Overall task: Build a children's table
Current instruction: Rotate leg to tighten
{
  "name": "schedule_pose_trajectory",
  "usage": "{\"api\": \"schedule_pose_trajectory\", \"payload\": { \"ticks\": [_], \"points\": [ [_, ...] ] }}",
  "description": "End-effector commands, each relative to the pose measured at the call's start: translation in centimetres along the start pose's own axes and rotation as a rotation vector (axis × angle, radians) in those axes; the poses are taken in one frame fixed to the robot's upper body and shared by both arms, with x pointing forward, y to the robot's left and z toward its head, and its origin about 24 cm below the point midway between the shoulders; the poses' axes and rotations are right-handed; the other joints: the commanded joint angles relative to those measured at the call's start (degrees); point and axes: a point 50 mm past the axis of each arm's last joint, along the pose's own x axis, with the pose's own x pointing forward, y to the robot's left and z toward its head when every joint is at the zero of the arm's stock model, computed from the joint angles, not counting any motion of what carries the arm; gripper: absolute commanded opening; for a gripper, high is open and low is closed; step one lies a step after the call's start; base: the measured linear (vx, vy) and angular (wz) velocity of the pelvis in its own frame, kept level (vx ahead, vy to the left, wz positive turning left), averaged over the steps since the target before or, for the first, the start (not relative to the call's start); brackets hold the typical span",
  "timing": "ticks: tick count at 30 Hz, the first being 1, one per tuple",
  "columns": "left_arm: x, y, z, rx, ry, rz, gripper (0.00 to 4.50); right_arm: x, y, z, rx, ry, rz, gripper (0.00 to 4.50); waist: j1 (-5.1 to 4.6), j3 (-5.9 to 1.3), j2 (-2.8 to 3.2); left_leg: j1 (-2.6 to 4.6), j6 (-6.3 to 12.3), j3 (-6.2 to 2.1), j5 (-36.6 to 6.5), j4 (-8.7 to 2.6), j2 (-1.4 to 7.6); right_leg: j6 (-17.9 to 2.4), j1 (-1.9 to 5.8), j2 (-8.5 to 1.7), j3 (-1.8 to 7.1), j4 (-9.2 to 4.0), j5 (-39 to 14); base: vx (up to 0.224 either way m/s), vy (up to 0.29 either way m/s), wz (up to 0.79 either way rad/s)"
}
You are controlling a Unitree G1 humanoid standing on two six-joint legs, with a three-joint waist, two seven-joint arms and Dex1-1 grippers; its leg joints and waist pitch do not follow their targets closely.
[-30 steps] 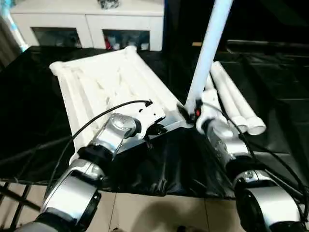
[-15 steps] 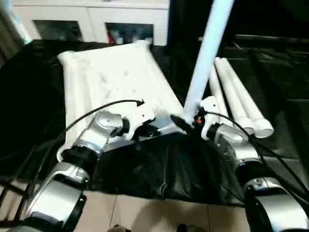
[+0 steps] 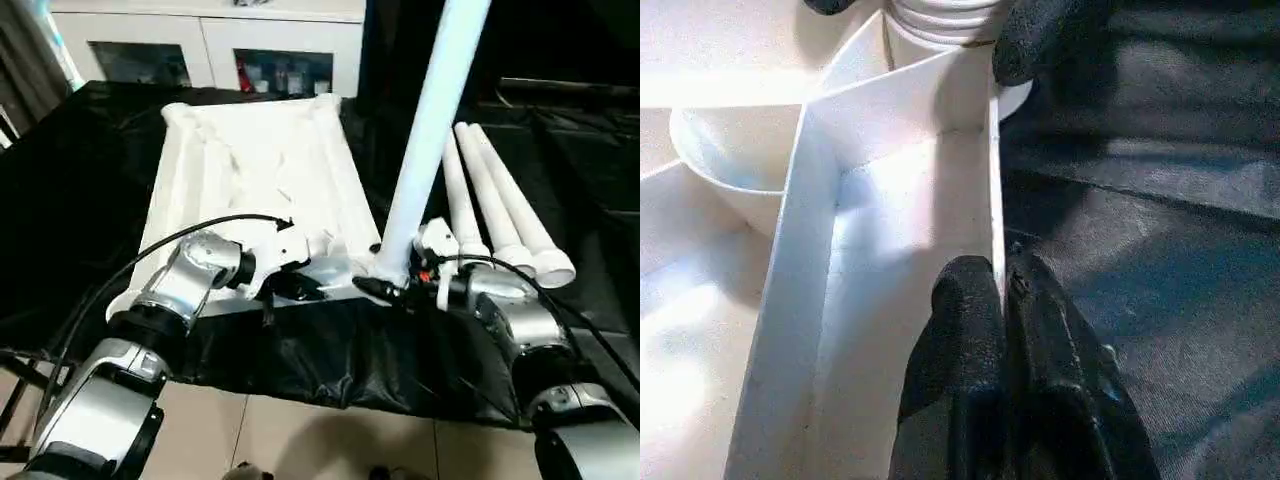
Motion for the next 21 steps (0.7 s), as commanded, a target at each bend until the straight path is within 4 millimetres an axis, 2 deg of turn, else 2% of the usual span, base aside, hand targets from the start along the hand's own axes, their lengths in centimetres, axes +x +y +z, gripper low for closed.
{"api": "schedule_pose_trajectory", "payload": {
  "ticks": [1, 7, 12, 15, 17, 18, 19, 20, 21],
  "points": [
    [0.4, -0.2, 1.1, 0.062, -0.032, -0.034, 0.0, 0.5, 0.7, -0.1, 0.005, -0.003, 0.051, 3.4, 0.09, -4.93, 0.11, 0.37, 6.39, -0.26, -6.16, -3.52, 2.04, -15.45, 4.67, -3.17, 2.73, -2.72, -4.73, 0.0, 0.0, 0.0],
    [0.3, -0.3, 1.0, 0.06, -0.029, -0.047, 0.0, 0.6, 1.1, -0.5, 0.014, 0.002, 0.067, 2.84, 0.49, -5.03, 0.17, 0.46, 5.99, -0.26, -5.93, -3.48, 2.03, -15.24, 4.7, -3.11, 2.74, -2.58, -4.35, 0.0, 0.0, 0.0],
    [0.3, -0.3, 0.8, 0.048, -0.025, -0.05, 0.0, 0.9, 1.6, -0.9, 0.032, 0.004, 0.076, 2.78, 0.76, -5.09, 0.15, 0.45, 6.07, -0.26, -5.5, -3.4, 1.98, -15.3, 4.73, -3.09, 2.74, -2.45, -3.61, 0.0, 0.0, 0.0],
    [0.5, -0.1, 0.6, 0.015, -0.022, -0.018, 0.0, 1.2, 1.6, -1.3, 0.054, -0.001, 0.016, 2.77, 0.74, -5.01, -0.05, 0.46, 5.64, -0.24, -6.17, -3.45, 1.94, -14.86, 4.71, -3.12, 2.73, -2.68, -5.37, 0.0, 0.0, 0.0],
    [1.0, 0.4, 0.7, -0.026, -0.022, 0.067, 0.0, 1.8, 1.0, -1.7, 0.067, 0.004, -0.125, 2.77, 0.54, -4.68, -0.15, 0.55, 4.34, -0.25, -7.92, -3.69, 1.93, -13.82, 4.53, -3.22, 2.75, -3.14, -9.36, 0.0, 0.0, 0.0],
    [1.1, 0.5, 0.8, -0.028, -0.022, 0.071, 0.0, 1.8, 1.0, -1.7, 0.068, 0.004, -0.132, 2.77, 0.54, -4.68, -0.15, 0.55, 4.34, -0.25, -7.92, -3.69, 1.93, -13.82, 4.53, -3.22, 2.75, -3.14, -9.36, 0.0, 0.0, 0.0],
    [1.6, 1.0, 0.9, -0.055, -0.016, 0.148, 0.0, 2.3, 0.6, -2.0, 0.085, 0.019, -0.249, 2.77, 0.22, -4.27, -0.26, 1.03, 2.53, -0.26, -10.89, -3.91, 1.67, -11.79, 4.27, -3.38, 2.7, -4.2, -16.92, 0.0, 0.0, 0.0],
    [2.0, 1.2, 1.2, -0.077, -0.018, 0.195, 0.0, 2.6, 0.4, -2.4, 0.115, 0.031, -0.322, 2.77, 0.12, -4.05, -0.23, 1.26, 1.91, -0.29, -12.02, -4.06, 1.64, -11.02, 4.11, -3.34, 2.66, -4.56, -19.87, 0.0, 0.0, 0.0],
    [2.3, 1.4, 1.4, -0.093, -0.019, 0.228, 0.0, 2.9, 0.3, -2.6, 0.139, 0.039, -0.37, 2.77, -0.29, -3.64, -0.17, 1.83, 0.67, -0.38, -14.44, -4.19, 1.49, -9.57, 3.79, -3.32, 2.51, -5.28, -25.53, 0.0, 0.0, 0.0]
  ]
}}
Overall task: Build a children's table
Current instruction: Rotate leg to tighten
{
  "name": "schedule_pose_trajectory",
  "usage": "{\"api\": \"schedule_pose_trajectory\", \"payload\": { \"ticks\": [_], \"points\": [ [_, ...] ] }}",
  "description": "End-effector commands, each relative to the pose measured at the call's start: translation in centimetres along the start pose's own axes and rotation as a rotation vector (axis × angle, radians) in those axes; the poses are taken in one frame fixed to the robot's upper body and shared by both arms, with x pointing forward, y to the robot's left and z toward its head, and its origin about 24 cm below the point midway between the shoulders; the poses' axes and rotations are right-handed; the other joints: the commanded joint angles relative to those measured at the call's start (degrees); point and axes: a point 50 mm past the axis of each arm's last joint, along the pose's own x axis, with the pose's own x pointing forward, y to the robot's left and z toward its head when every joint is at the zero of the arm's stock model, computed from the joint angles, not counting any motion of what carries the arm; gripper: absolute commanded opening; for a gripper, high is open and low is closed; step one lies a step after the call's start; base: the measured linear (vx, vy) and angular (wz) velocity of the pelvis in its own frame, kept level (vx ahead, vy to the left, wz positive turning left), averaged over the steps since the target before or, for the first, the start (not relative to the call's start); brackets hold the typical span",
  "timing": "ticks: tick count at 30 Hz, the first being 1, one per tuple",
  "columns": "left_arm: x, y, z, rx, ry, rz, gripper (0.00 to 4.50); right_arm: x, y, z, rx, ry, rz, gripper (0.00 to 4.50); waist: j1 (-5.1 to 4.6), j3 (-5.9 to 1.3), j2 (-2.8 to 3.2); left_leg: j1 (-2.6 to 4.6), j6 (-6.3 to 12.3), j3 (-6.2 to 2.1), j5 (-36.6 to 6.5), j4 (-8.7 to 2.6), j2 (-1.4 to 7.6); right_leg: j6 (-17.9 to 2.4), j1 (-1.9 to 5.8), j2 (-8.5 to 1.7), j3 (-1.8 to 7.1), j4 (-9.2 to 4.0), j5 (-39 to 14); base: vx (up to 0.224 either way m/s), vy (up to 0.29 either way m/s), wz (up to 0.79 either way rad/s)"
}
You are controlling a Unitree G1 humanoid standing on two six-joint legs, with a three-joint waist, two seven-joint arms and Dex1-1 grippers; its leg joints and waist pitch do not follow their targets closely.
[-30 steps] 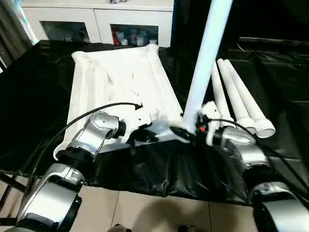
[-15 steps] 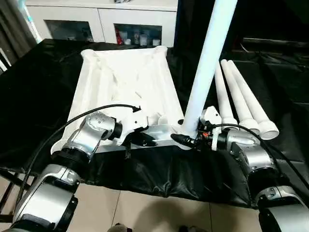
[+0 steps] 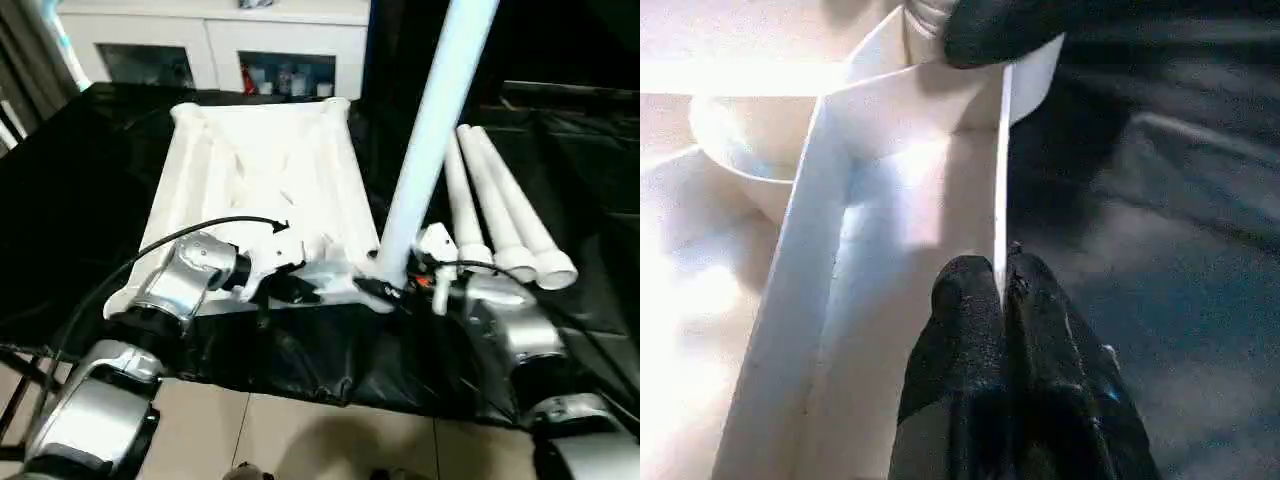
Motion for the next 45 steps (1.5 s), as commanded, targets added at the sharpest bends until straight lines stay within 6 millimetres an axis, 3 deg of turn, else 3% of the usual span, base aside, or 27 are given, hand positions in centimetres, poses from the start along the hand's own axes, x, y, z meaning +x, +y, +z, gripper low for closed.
{"api": "schedule_pose_trajectory", "payload": {
  "ticks": [1, 2, 4, 8, 10, 14, 17, 24, 29, 34, 40, 41, 43, 45],
  "points": [
    [0.9, 0.7, 1.6, -0.019, -0.037, 0.124, 0.0, 1.0, 1.0, -2.0, 0.069, 0.092, -0.087, 2.77, -0.65, -3.47, -0.24, 0.93, 0.74, -0.56, -16.24, -4.26, 1.27, -8.48, 2.98, -3.35, 2.24, -5.97, -29.48, -0.059, 0.001, 0.02],
    [1.2, 0.8, 2.0, -0.037, -0.047, 0.156, 0.0, 1.4, 1.1, -2.1, 0.093, 0.094, -0.127, 2.77, -1.03, -3.48, -0.19, 1.05, 0.96, -0.64, -16.89, -4.3, 1.17, -7.14, 3.02, -3.41, 2.09, -6.54, -31.68, 0.0, 0.0, 0.0],
    [2.1, 0.8, 2.7, -0.076, -0.066, 0.21, 0.0, 2.3, 1.5, -2.3, 0.153, 0.105, -0.215, 2.77, -1.32, -3.64, -0.18, 1.08, 1.23, -0.81, -16.74, -4.38, 1.14, -6.59, 3.01, -3.31, 1.97, -6.77, -31.61, 0.0, 0.0, 0.0],
    [4.1, -0.2, 3.9, -0.075, -0.09, 0.243, 0.0, 4.2, 3.0, -2.0, 0.208, 0.116, -0.308, 2.77, -1.81, -3.82, -0.09, 0.87, 1.83, -1.04, -17.21, -4.65, 1.27, -7.34, 3.11, -3.25, 1.8, -6.64, -28.38, 0.0, 0.0, 0.0],
    [4.4, -0.5, 4.0, -0.061, -0.093, 0.231, 0.0, 4.5, 3.3, -1.8, 0.212, 0.103, -0.307, 2.77, -1.9, -4.01, -0.21, 0.42, 2.53, -1.05, -16.25, -4.74, 1.32, -8.09, 3.49, -3.32, 1.94, -6.26, -25.4, 0.0, 0.0, 0.0],
    [4.3, -0.6, 3.7, -0.033, -0.081, 0.212, 0.0, 4.9, 3.7, -1.4, 0.201, 0.076, -0.281, 2.77, -2.02, -4.09, -0.07, 0.34, 3.3, -0.88, -15.2, -4.68, 1.39, -10.25, 3.59, -3.41, 2.26, -5.76, -21.13, 0.0, 0.0, 0.0],
    [4.0, -0.4, 3.5, -0.034, -0.078, 0.217, 0.0, 5.0, 3.6, -1.1, 0.211, 0.059, -0.277, 3.47, -2.09, -4.1, -0.14, 0.32, 3.61, -0.79, -15.09, -4.66, 1.37, -10.93, 3.67, -3.38, 2.29, -5.61, -20.53, 0.0, 0.0, 0.0],
    [3.3, -0.4, 2.7, -0.003, -0.074, 0.202, 0.0, 4.9, 3.4, -0.5, 0.171, 0.023, -0.246, 4.0, -2.52, -3.91, -0.05, 0.27, 3.08, -1.05, -17.33, -4.81, 1.35, -9.11, 3.58, -3.5, 2.07, -6.19, -25.6, 0.0, 0.0, 0.0],
    [2.1, -0.4, 1.6, 0.019, -0.074, 0.128, 0.0, 4.1, 3.0, 0.2, 0.082, -0.028, -0.099, 4.05, -2.87, -4.09, -0.23, -0.3, 3.98, -1.15, -15.64, -4.85, 1.5, -10.12, 3.94, -3.51, 2.23, -5.62, -22.37, 0.0, 0.0, 0.0],
    [1.2, -0.5, 1.0, 0.046, -0.072, 0.072, 0.0, 3.1, 2.4, 0.4, -0.003, -0.015, -0.005, 4.05, -2.89, -4.27, 0.0, -0.26, 5.07, -0.94, -12.79, -4.63, 1.69, -12.46, 4.04, -3.52, 2.43, -5.05, -17.05, 0.0, 0.0, 0.0],
    [0.2, -0.9, 0.6, 0.083, -0.081, -0.046, 0.0, 1.1, 1.5, 0.6, -0.047, -0.006, 0.176, 4.05, -1.75, -4.89, 0.26, -0.16, 7.66, -0.6, -6.37, -4.03, 2.13, -16.22, 4.33, -3.19, 2.45, -3.33, -5.09, 0.017, 0.0, 0.0],
    [-0.2, -1.1, 0.4, 0.104, -0.082, -0.098, 0.0, 0.3, 1.3, 0.6, -0.063, 0.008, 0.252, 4.05, -1.36, -5.1, 0.41, 0.0, 8.74, -0.58, -4.74, -3.8, 2.09, -17.26, 4.31, -3.08, 2.46, -2.88, -0.92, 0.051, -0.001, 0.02],
    [-0.6, -1.2, 0.0, 0.12, -0.056, -0.137, 0.0, -0.5, 1.0, 0.6, -0.081, 0.025, 0.311, 4.05, -1.06, -5.08, 0.38, -0.25, 9.75, -0.48, -4.78, -3.66, 2.09, -17.75, 4.3, -3.19, 2.48, -2.63, 0.06, 0.0, 0.0, 0.0],
    [-0.7, -1.2, -0.1, 0.124, -0.044, -0.149, 0.0, -0.8, 1.0, 0.6, -0.086, 0.035, 0.34, 4.05, -0.75, -5.0, 0.32, -0.23, 9.35, -0.51, -5.49, -3.74, 2.21, -17.52, 4.25, -3.29, 2.49, -2.78, -1.53, 0.0, 0.0, 0.0]
  ]
}}
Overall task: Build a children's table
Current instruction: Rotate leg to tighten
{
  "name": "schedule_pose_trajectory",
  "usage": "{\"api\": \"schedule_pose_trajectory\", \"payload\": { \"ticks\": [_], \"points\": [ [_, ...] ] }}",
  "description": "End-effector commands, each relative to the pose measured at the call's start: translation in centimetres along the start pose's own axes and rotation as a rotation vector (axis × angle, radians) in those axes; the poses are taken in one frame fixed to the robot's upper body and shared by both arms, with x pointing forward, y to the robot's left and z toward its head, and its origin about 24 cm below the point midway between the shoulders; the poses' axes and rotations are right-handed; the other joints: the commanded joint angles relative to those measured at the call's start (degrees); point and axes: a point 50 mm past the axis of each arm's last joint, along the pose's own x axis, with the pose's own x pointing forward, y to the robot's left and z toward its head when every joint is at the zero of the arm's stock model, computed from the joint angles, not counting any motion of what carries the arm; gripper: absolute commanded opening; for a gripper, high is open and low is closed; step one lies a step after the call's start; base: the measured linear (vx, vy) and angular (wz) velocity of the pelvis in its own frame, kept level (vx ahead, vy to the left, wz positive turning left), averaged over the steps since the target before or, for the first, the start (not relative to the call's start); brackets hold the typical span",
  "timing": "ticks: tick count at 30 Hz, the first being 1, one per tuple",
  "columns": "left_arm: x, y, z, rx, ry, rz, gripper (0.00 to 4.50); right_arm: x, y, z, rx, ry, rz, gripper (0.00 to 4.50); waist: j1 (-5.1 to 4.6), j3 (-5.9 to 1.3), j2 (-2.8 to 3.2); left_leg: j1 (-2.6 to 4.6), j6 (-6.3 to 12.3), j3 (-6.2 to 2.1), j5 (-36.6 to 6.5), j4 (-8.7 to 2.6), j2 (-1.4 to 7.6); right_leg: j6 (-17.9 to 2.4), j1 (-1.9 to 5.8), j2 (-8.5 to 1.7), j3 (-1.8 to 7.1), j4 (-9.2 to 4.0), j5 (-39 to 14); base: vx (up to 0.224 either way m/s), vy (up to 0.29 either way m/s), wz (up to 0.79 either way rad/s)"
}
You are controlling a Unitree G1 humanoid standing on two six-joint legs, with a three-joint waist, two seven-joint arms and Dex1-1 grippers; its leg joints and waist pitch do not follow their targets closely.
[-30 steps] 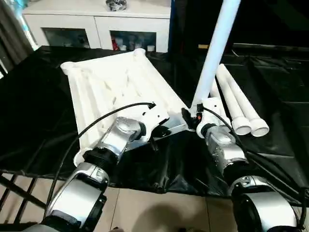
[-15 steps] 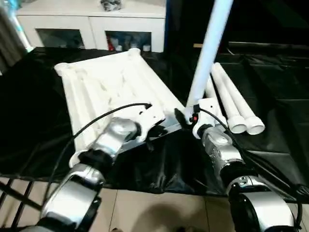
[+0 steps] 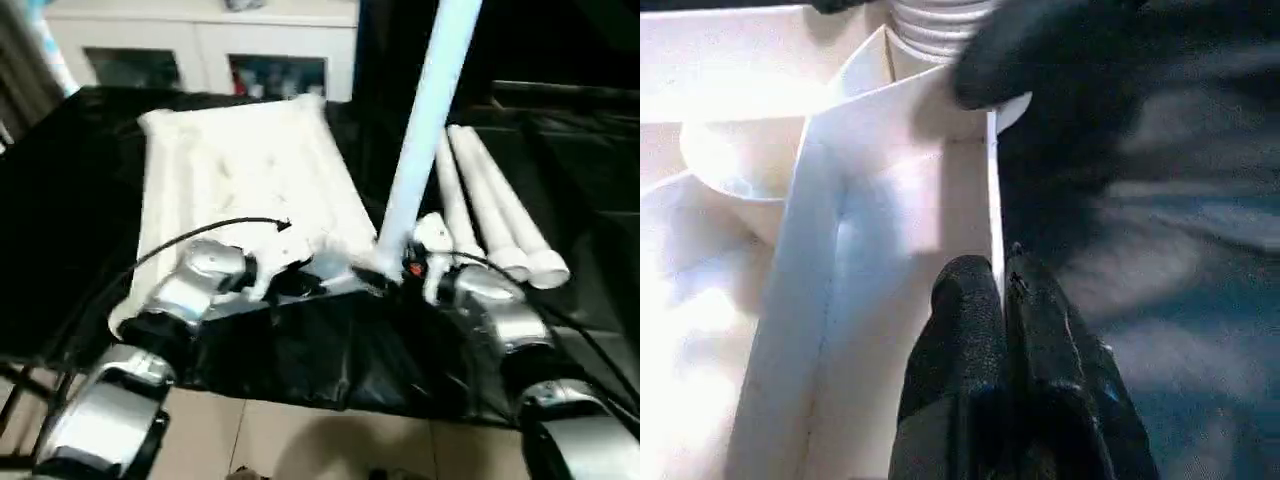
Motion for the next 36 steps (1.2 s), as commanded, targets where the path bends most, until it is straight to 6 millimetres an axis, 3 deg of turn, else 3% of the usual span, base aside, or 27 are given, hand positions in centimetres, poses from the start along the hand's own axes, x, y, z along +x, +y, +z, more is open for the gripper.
{"api": "schedule_pose_trajectory", "payload": {
  "ticks": [1, 5, 6, 13, 19, 22, 23, 25, 26, 27, 28, 30, 32, 34, 36],
  "points": [
    [0.7, -0.6, 0.6, 0.05, 0.0, -0.068, 0.0, 0.4, 0.9, 0.0, -0.003, 0.007, 0.09, 3.81, 0.23, -4.79, 0.23, 0.24, 8.04, -0.09, -6.79, -3.46, 2.39, -16.81, 4.01, -3.37, 2.78, -2.21, -4.18, 0.0, 0.0, 0.0],
    [0.3, -0.6, 0.5, 0.061, 0.009, -0.111, 0.0, -0.3, 1.0, 0.0, -0.017, 0.052, 0.18, 3.69, 0.46, -4.49, 0.23, 0.52, 5.45, -0.02, -10.58, -3.74, 2.36, -15.5, 3.8, -3.28, 2.83, -2.89, -10.12, 0.0, 0.0, 0.0],
    [0.2, -0.6, 0.5, 0.063, 0.013, -0.117, 0.0, -0.4, 1.0, 0.0, -0.017, 0.056, 0.19, 3.42, 0.45, -4.48, 0.18, 0.51, 5.03, -0.01, -10.9, -3.7, 2.33, -15.08, 3.76, -3.32, 2.88, -2.96, -10.81, 0.0, 0.0, 0.0],
    [-0.4, -0.9, -0.1, 0.063, 0.035, -0.181, 0.0, -0.7, 1.5, -0.2, -0.002, 0.068, 0.255, 2.91, 0.56, -4.55, 0.14, 0.09, 4.68, -0.15, -9.26, -3.7, 2.25, -14.07, 3.93, -3.37, 2.87, -2.87, -11.83, 0.0, 0.0, 0.0],
    [-0.2, -0.6, 0.1, 0.023, 0.016, -0.131, 0.0, -0.2, 2.3, -0.6, 0.059, 0.037, 0.241, 2.81, 0.74, -4.55, 0.05, 0.19, 4.58, -0.11, -8.96, -3.67, 2.31, -13.9, 3.75, -3.35, 2.88, -2.95, -12.08, 0.0, 0.0, 0.0],
    [0.5, 0.1, 0.5, -0.027, -0.003, -0.026, 0.0, 0.7, 2.3, -0.8, 0.075, 0.0, 0.123, 2.79, 0.72, -4.3, -0.2, 0.33, 3.09, -0.13, -10.63, -3.81, 2.16, -12.58, 3.59, -3.57, 2.88, -3.49, -17.01, 0.0, 0.0, 0.0],
    [1.2, 0.7, 1.0, -0.051, -0.004, 0.067, 0.0, 1.6, 2.0, -1.2, 0.085, 0.01, -0.011, 2.79, 0.63, -4.22, -0.23, 0.51, 2.49, -0.09, -11.24, -3.83, 2.09, -11.78, 3.35, -3.58, 2.96, -3.81, -19.04, 0.0, 0.0, 0.0],
    [1.2, 0.8, 1.1, -0.054, -0.005, 0.075, 0.0, 1.7, 2.0, -1.2, 0.088, 0.01, -0.023, 2.79, 0.31, -3.87, -0.31, 0.8, 1.58, -0.19, -13.04, -3.99, 1.81, -10.83, 3.18, -3.57, 2.86, -4.32, -22.48, 0.0, 0.0, 0.0],
    [2.0, 1.2, 1.8, -0.083, -0.013, 0.157, 0.0, 2.7, 1.9, -1.7, 0.132, 0.019, -0.157, 2.79, -0.01, -3.75, -0.27, 0.78, 1.09, -0.37, -14.39, -4.15, 1.68, -8.89, 3.23, -3.6, 2.77, -4.77, -27.02, 0.0, 0.0, 0.0],
    [2.0, 1.2, 1.8, -0.083, -0.013, 0.157, 0.0, 2.7, 1.9, -1.7, 0.132, 0.019, -0.157, 2.78, -0.22, -3.59, -0.2, 1.04, 0.91, -0.33, -15.14, -4.12, 1.64, -8.54, 2.88, -3.56, 2.74, -5.08, -28.44, 0.0, 0.0, 0.0],
    [2.7, 1.5, 2.4, -0.097, -0.018, 0.208, 0.0, 3.4, 1.7, -1.9, 0.192, 0.008, -0.267, 2.78, -0.4, -3.53, -0.19, 1.18, 0.59, -0.5, -16.14, -4.05, 1.42, -7.39, 2.97, -3.6, 2.5, -5.41, -31.32, 0.0, 0.0, 0.0],
    [2.8, 1.5, 2.5, -0.098, -0.019, 0.212, 0.0, 3.5, 1.7, -1.9, 0.198, 0.007, -0.277, 2.78, -0.68, -3.54, -0.35, 1.12, 0.92, -0.68, -17.04, -4.06, 1.2, -5.9, 3.08, -3.55, 2.14, -6.01, -33.99, 0.0, 0.0, 0.0],
    [3.9, 1.6, 3.5, -0.115, -0.032, 0.277, 0.0, 4.9, 1.8, -2.0, 0.277, 0.005, -0.428, 2.78, -1.29, -3.61, 0.17, 1.2, 0.68, -0.88, -17.46, -4.35, 1.5, -6.31, 2.85, -3.39, 2.06, -5.97, -32.05, 0.0, 0.0, 0.0],
    [5.0, 1.0, 3.9, -0.105, -0.037, 0.282, 0.0, 6.6, 2.7, -1.5, 0.286, -0.001, -0.456, 2.78, -1.6, -3.68, 0.16, 1.06, 0.77, -0.95, -18.13, -4.42, 1.4, -6.48, 3.03, -3.31, 1.86, -5.98, -30.66, 0.0, 0.0, 0.0],
    [5.2, 0.9, 3.9, -0.103, -0.038, 0.279, 0.0, 6.9, 3.0, -1.3, 0.276, -0.005, -0.446, 2.78, -1.69, -3.78, 0.18, 0.9, 1.31, -0.96, -18.39, -4.52, 1.44, -6.92, 3.15, -3.35, 1.92, -5.87, -29.0, 0.0, 0.0, 0.0]
  ]
}}
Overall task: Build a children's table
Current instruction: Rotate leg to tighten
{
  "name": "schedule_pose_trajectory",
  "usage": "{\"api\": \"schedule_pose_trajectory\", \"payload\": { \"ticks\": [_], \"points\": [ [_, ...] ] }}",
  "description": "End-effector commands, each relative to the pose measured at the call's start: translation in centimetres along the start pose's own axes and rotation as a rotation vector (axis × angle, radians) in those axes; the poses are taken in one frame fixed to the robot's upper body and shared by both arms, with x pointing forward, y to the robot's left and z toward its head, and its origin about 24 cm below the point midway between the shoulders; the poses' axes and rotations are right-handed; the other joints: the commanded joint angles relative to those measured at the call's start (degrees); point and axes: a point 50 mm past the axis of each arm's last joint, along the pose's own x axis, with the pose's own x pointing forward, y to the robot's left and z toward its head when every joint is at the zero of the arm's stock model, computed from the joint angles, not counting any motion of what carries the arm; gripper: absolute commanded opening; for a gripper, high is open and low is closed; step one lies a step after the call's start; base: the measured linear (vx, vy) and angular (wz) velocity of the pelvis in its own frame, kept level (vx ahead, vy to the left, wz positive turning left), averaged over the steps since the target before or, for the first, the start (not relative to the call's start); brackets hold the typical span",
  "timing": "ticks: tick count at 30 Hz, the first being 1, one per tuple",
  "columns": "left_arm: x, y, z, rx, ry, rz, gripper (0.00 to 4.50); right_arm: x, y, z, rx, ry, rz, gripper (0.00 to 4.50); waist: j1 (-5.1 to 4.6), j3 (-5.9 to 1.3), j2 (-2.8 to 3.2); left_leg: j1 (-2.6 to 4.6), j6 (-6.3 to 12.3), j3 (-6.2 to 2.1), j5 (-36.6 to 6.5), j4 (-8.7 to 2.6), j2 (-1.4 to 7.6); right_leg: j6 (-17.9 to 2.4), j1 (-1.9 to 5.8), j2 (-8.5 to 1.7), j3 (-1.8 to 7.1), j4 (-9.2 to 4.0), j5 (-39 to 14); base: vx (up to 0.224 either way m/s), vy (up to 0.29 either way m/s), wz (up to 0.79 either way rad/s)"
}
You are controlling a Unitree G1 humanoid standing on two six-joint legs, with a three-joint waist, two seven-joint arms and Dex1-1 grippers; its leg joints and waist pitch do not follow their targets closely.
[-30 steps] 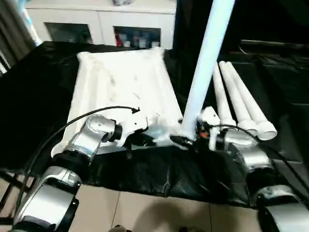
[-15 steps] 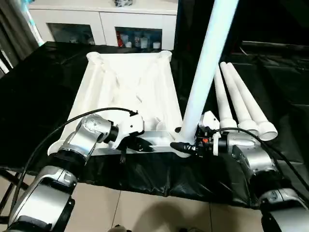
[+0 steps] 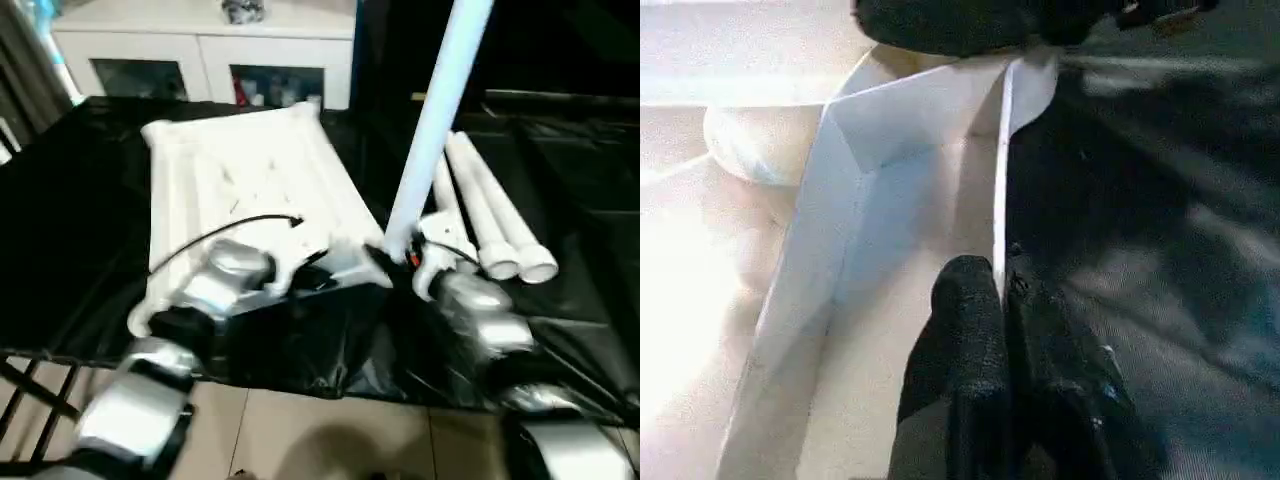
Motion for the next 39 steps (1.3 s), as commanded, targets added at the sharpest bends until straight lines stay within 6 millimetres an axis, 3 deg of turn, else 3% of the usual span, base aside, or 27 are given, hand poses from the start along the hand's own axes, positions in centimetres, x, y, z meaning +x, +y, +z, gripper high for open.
{"api": "schedule_pose_trajectory", "payload": {
  "ticks": [1, 2, 5, 11, 12, 13, 15, 18, 22, 28, 33, 39],
  "points": [
    [1.1, -0.4, 2.3, 0.035, -0.072, 0.045, 0.0, 0.9, 5.3, -1.8, 0.022, 0.066, 0.192, 2.78, -0.18, -3.82, -0.15, 0.23, 2.22, -0.82, -18.32, -4.63, 1.57, -7.83, 2.46, -3.33, 2.05, -5.35, -27.52, 0.0, 0.0, 0.0],
    [1.1, -0.4, 2.3, 0.035, -0.072, 0.045, 0.0, 0.9, 5.3, -1.8, 0.022, 0.066, 0.192, 2.78, -0.17, -3.82, -0.08, 0.22, 2.49, -0.79, -18.12, -4.64, 1.59, -8.39, 2.49, -3.34, 2.18, -5.17, -26.41, 0.0, 0.0, 0.0],
    [0.8, -0.7, 1.9, 0.066, -0.074, 0.009, 0.0, 0.7, 5.3, -1.6, 0.022, 0.038, 0.232, 3.51, -0.11, -3.82, -0.13, 0.19, 2.81, -0.7, -17.87, -4.65, 1.65, -9.19, 2.52, -3.45, 2.37, -5.03, -25.36, 0.0, 0.0, 0.0],
    [-0.4, -1.0, 0.8, 0.127, -0.086, -0.09, 0.0, 0.1, 4.3, -1.0, -0.062, 0.01, 0.332, 3.96, -0.24, -3.86, -0.26, -0.16, 3.43, -0.67, -16.8, -4.67, 1.67, -9.65, 2.84, -3.57, 2.52, -4.79, -24.35, 0.0, 0.0, 0.0],
    [-0.7, -1.0, 0.5, 0.13, -0.079, -0.11, 0.0, -0.1, 4.1, -0.9, -0.082, 0.011, 0.371, 3.96, -0.43, -3.9, -0.32, -0.75, 3.85, -0.81, -16.05, -4.77, 1.73, -9.83, 3.24, -3.55, 2.5, -4.44, -23.23, 0.0, 0.0, 0.0],
    [-0.8, -1.0, 0.3, 0.129, -0.072, -0.119, 0.0, -0.2, 4.0, -0.9, -0.093, 0.013, 0.391, 3.96, -0.48, -4.04, -0.19, -0.83, 4.0, -0.88, -14.87, -4.74, 1.86, -10.3, 3.36, -3.67, 2.56, -4.2, -21.53, 0.0, 0.0, 0.0],
    [-1.0, -1.0, 0.2, 0.138, -0.07, -0.13, 0.0, -0.4, 3.9, -0.8, -0.101, 0.015, 0.415, 3.96, -0.56, -4.16, -0.13, -0.3, 4.26, -0.64, -13.95, -4.54, 1.98, -11.94, 3.02, -3.53, 2.77, -3.96, -18.4, 0.0, 0.0, 0.0],
    [-1.6, -1.1, -0.3, 0.156, -0.061, -0.184, 0.0, -1.2, 3.2, -0.5, -0.135, 0.022, 0.525, 3.96, -0.35, -4.33, -0.27, -0.44, 5.45, -0.38, -11.17, -4.25, 1.85, -13.22, 3.36, -3.43, 2.83, -3.5, -14.61, 0.019, -0.003, 0.01],
    [-2.4, -1.0, -0.8, 0.181, -0.049, -0.241, 0.0, -2.4, 2.5, -0.1, -0.193, 0.037, 0.664, 3.96, 0.62, -4.65, 0.05, -0.38, 7.82, -0.14, -6.67, -3.93, 2.37, -15.84, 3.36, -3.15, 2.78, -2.25, -6.09, 0.0, 0.0, 0.0],
    [-3.5, -0.7, -1.6, 0.201, -0.016, -0.312, 0.0, -3.8, 0.7, 0.7, -0.263, 0.111, 0.837, 3.96, 1.53, -4.43, -0.11, -0.09, 6.73, 0.02, -9.85, -4.03, 2.35, -15.67, 3.38, -3.29, 2.86, -2.61, -9.5, 0.0, 0.0, 0.0],
    [-4.0, -0.5, -1.8, 0.208, -0.002, -0.338, 0.0, -4.2, 0.1, 0.9, -0.29, 0.164, 0.897, 3.48, 1.81, -4.34, -0.26, 0.05, 5.43, 0.02, -10.21, -4.13, 2.41, -14.6, 3.24, -3.34, 2.91, -2.89, -12.57, 0.0, 0.0, 0.0],
    [-4.5, -0.3, -2.0, 0.206, 0.003, -0.354, 0.0, -4.5, -0.3, 1.3, -0.294, 0.194, 0.942, 3.12, 2.01, -4.61, -0.34, -0.09, 6.02, 0.0, -7.83, -3.91, 2.38, -14.99, 3.34, -3.35, 2.9, -2.44, -9.83, 0.0, 0.0, 0.0]
  ]
}}
